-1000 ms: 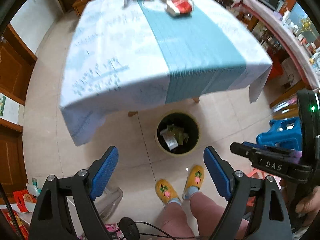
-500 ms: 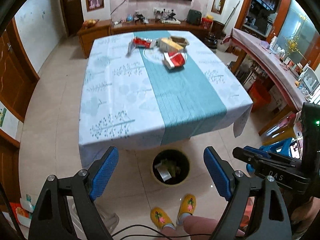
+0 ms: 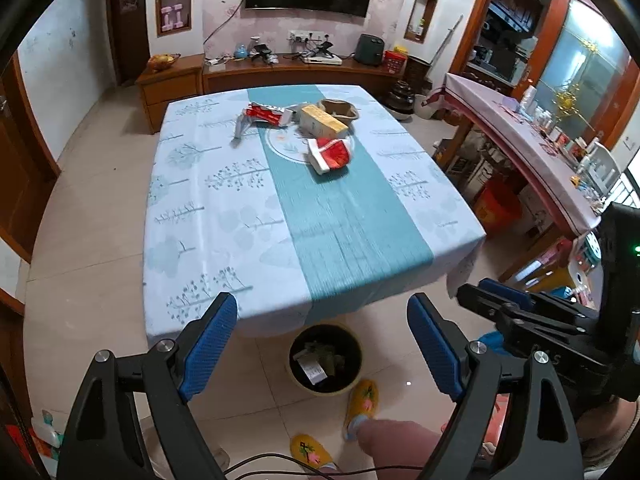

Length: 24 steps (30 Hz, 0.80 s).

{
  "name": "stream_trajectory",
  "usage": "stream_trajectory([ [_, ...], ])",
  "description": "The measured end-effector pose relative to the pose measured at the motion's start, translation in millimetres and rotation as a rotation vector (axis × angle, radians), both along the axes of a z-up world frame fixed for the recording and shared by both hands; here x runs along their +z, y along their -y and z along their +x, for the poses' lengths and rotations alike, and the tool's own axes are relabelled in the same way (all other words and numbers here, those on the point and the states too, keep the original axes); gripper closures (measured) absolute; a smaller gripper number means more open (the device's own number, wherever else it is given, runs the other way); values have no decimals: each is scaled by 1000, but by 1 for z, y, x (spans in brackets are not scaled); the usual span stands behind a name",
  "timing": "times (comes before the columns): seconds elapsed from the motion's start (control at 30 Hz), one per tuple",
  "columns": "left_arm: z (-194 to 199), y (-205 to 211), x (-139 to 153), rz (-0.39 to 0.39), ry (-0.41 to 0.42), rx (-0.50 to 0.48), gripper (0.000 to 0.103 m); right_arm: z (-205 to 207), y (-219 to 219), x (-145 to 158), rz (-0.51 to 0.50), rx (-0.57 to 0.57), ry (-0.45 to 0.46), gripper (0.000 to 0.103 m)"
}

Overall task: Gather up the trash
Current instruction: 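Move both open grippers back toward the table, then grasp the red-white paper cup with the right gripper while the left grasps the yellow box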

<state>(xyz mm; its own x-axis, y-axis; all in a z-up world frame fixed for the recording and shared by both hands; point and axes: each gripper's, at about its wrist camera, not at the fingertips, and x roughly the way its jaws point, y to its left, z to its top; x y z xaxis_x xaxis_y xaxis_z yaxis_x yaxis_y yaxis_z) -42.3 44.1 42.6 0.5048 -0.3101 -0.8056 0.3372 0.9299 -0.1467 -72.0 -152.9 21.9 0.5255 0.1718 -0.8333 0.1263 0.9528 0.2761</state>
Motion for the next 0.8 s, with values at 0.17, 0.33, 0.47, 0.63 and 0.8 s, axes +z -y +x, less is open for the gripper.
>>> stream_trajectory([
  [0.17, 33, 4, -5, 23, -11, 49, 17, 29, 9, 3, -34, 39, 23, 66],
  [0.33, 77, 12, -14, 47, -12, 114, 17, 84, 23, 8, -90, 130, 74, 59],
  [0.47, 127, 23, -28, 62, -46, 202, 17, 156, 39, 0, -115, 252, 95, 58],
  [0.63, 186, 41, -50, 47, -156, 318, 17, 247, 54, -24, -143, 397, 64, 58],
  [0.8, 228, 61, -76, 12, -269, 425, 17, 331, 59, -62, -132, 563, 9, 58],
])
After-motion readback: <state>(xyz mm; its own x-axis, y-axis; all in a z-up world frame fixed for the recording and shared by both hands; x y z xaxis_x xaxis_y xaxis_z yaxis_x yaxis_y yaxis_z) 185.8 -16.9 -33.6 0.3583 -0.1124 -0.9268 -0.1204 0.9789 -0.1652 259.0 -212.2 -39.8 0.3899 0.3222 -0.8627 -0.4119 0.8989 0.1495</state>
